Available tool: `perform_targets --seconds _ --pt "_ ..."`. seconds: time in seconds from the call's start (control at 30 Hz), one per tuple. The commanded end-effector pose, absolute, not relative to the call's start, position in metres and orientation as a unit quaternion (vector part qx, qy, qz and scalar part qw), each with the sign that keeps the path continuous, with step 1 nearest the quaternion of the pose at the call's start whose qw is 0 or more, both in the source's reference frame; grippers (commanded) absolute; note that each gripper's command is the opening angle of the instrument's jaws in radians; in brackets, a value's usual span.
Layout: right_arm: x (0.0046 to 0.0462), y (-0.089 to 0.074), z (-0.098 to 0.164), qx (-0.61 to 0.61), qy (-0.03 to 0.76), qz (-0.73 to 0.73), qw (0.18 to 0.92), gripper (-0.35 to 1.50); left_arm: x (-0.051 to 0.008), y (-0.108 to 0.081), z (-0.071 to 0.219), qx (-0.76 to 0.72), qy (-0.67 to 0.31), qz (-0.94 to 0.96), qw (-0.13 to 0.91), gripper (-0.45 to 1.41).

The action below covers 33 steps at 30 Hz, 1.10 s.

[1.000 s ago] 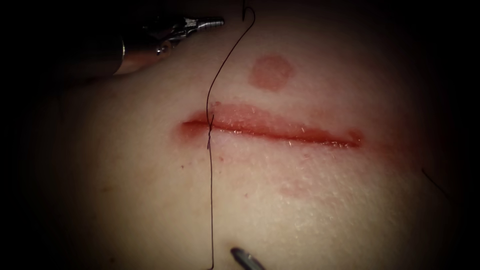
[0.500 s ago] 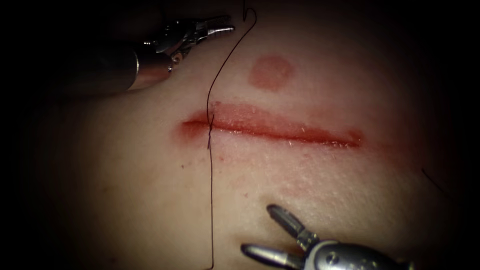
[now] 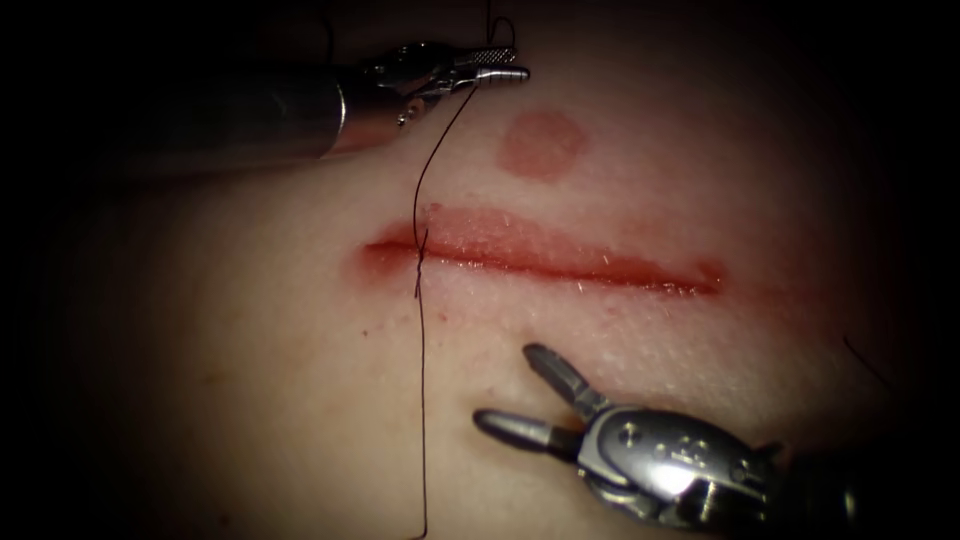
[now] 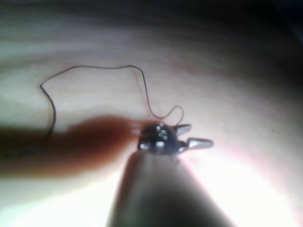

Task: Wound Closure
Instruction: Wrap the suture around the right gripper once.

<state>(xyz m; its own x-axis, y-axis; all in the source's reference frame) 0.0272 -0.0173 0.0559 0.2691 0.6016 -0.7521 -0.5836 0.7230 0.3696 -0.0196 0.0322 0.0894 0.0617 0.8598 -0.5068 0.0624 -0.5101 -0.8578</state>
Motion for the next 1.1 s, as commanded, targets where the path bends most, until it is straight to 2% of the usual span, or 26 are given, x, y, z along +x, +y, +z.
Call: perform_targets --seconds 0.03,1.1 --pt "0.0282 -0.018 0.056 0.011 0.477 0.372 0.796 1.45 -0.0199 0.032 0.09 -0.639 -0.356 0.588 0.344 0.45" --pt "0.0307 -0.021 0.056 0.01 0.47 0.367 0.803 1.48 -0.02 0.034 0.101 -0.564 -0.305 0.684 0.348 0.44"
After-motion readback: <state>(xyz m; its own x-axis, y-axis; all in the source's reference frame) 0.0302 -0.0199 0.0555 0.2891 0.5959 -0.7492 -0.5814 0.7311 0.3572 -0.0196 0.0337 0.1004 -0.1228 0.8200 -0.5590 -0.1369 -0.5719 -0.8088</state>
